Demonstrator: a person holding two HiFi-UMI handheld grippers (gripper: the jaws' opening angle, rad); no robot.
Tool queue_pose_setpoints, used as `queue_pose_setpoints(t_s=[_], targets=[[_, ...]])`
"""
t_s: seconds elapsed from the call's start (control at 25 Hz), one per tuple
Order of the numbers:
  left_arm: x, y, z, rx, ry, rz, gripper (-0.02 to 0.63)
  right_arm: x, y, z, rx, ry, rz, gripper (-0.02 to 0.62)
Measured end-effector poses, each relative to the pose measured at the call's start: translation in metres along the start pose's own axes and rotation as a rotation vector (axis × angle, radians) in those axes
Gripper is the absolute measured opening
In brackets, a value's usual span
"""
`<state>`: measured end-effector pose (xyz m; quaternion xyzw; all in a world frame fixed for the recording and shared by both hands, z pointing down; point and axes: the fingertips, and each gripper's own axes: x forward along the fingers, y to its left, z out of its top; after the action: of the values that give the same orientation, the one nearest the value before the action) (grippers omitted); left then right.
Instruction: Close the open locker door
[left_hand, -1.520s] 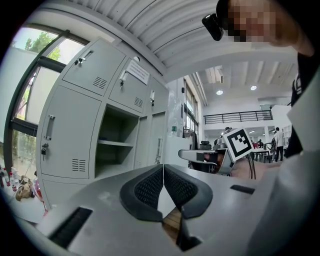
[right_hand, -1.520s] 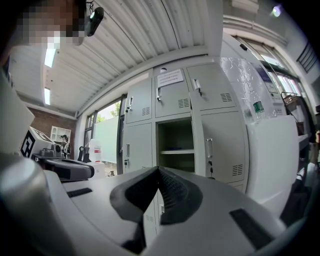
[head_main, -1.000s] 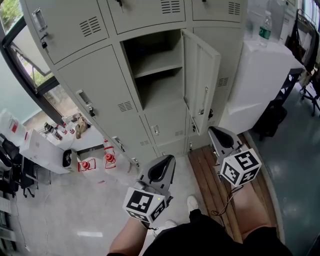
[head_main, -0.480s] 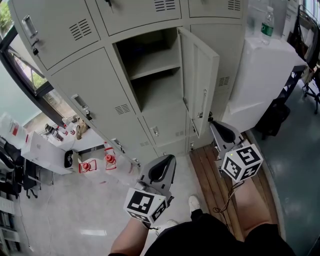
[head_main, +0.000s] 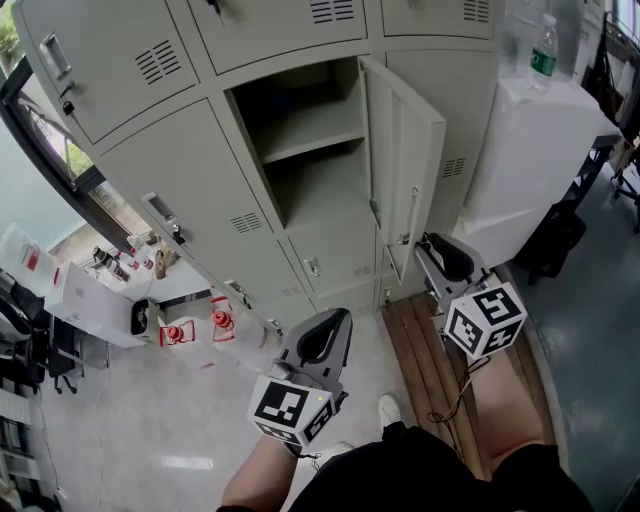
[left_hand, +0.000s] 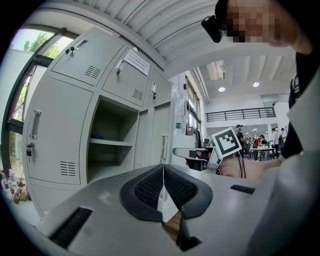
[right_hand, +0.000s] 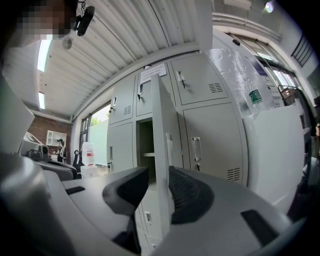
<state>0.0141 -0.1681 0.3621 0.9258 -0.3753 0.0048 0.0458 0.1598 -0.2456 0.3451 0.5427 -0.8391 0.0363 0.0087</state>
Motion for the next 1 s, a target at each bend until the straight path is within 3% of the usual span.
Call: queue_pose_setpoints(t_s=[0.56,1.0], targets=[[0.01,0.015,-0.003,-0.024,-0.006,0.05,0.02,0.027,-0.007,0.002,-0.02,0.007,0.052,0.229],[0.013,0.023,-0.003,-0.027,-0.01,0.087,0.02,0.04,-0.005,0.002,-0.013,0.012,0.101,0.201]])
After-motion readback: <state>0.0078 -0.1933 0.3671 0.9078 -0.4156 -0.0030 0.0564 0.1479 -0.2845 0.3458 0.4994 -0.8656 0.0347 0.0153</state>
